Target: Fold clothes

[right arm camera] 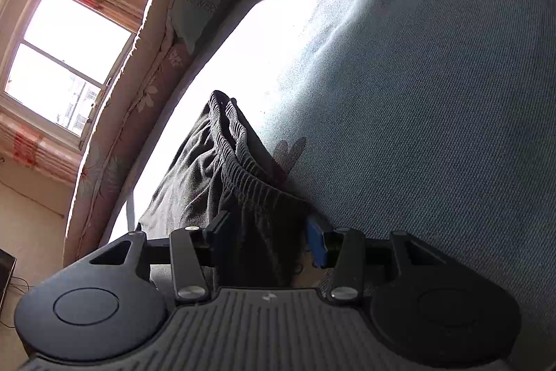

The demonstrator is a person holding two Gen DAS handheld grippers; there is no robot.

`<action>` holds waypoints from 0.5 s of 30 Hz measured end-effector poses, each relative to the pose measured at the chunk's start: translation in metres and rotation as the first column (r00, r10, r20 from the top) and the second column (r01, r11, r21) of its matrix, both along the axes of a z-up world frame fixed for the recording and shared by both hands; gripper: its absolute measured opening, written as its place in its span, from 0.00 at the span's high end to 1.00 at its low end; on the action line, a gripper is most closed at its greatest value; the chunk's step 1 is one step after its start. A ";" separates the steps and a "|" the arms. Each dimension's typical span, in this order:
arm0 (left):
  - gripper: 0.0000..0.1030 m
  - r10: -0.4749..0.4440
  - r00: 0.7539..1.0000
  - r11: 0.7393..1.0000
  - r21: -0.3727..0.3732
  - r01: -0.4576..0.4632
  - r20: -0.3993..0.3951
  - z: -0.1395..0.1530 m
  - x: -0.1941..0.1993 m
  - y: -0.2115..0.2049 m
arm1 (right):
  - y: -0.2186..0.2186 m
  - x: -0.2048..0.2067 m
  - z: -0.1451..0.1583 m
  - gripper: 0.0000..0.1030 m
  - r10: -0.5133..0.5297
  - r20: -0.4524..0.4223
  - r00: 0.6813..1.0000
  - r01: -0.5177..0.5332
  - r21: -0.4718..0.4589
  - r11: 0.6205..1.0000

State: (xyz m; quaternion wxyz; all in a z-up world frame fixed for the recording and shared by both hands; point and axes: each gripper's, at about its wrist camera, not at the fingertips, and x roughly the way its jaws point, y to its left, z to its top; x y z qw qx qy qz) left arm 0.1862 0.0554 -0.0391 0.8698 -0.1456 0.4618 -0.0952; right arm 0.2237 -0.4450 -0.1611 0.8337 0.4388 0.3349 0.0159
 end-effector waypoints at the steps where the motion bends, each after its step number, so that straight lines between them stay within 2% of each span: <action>1: 0.74 -0.034 0.999 0.999 0.000 0.034 0.000 -0.006 0.004 -0.017 | 0.001 -0.004 0.000 0.49 -0.015 -0.007 1.000 0.015 0.004 1.000; 4: 0.69 -0.081 0.996 0.997 -0.021 0.080 -0.023 -0.026 0.014 -0.052 | 0.004 -0.013 -0.004 0.47 -0.042 -0.022 0.999 0.043 0.058 0.997; 8: 0.69 -0.079 0.996 0.994 -0.077 0.075 -0.050 -0.049 0.022 -0.079 | 0.011 -0.006 -0.006 0.36 -0.031 0.012 0.999 0.031 0.050 0.998; 15: 0.63 -0.022 0.998 0.985 -0.170 0.011 -0.065 -0.067 0.023 -0.082 | 0.013 0.025 -0.008 0.31 0.006 0.090 0.996 -0.007 0.013 1.000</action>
